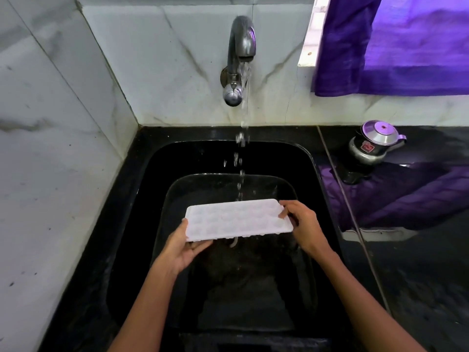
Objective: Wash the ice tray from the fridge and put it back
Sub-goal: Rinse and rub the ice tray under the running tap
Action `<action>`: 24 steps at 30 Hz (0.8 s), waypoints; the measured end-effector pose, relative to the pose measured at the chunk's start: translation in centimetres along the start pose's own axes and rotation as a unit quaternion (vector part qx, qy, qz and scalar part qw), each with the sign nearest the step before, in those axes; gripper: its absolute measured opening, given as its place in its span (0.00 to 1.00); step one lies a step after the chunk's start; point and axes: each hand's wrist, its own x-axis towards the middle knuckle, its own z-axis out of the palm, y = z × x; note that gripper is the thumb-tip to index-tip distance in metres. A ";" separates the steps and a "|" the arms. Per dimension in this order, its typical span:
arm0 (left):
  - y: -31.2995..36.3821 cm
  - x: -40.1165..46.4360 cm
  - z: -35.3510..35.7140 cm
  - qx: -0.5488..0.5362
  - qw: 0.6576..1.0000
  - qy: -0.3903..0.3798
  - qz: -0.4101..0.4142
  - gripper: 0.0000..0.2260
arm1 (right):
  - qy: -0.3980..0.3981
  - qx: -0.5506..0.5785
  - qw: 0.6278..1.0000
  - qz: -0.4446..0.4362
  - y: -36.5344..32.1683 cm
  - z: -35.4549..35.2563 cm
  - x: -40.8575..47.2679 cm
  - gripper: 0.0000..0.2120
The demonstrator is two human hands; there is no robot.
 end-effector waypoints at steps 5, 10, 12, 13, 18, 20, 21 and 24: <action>3.0 -0.7 1.5 -0.019 0.997 0.000 0.078 0.18 | -0.026 -0.068 0.996 -0.047 -3.6 -2.1 4.3 0.13; 4.1 -2.0 4.0 -0.045 0.983 0.048 0.168 0.16 | -0.046 -0.129 0.990 -0.020 -6.0 -0.3 7.1 0.19; 4.2 -2.4 4.5 -0.053 0.976 0.079 0.195 0.15 | -0.017 -0.157 0.987 -0.035 -6.4 0.4 7.8 0.23; 4.2 -2.4 4.6 -0.061 0.973 0.091 0.203 0.14 | -0.006 -0.171 0.984 -0.045 -6.5 0.7 8.2 0.26; 4.7 -2.6 4.1 -0.083 0.962 0.132 0.225 0.14 | 0.030 -0.222 0.971 -0.078 -7.7 1.7 9.8 0.31; 4.8 -2.8 3.8 -0.086 0.958 0.144 0.233 0.14 | 0.049 -0.236 0.966 -0.089 -8.2 2.1 10.2 0.30; 4.8 -2.8 3.7 -0.087 0.956 0.149 0.238 0.14 | 0.051 -0.240 0.965 -0.095 -8.4 2.3 10.4 0.31; 4.9 -3.0 3.3 -0.083 0.953 0.157 0.246 0.14 | 0.031 -0.256 0.960 -0.106 -8.8 2.7 10.9 0.35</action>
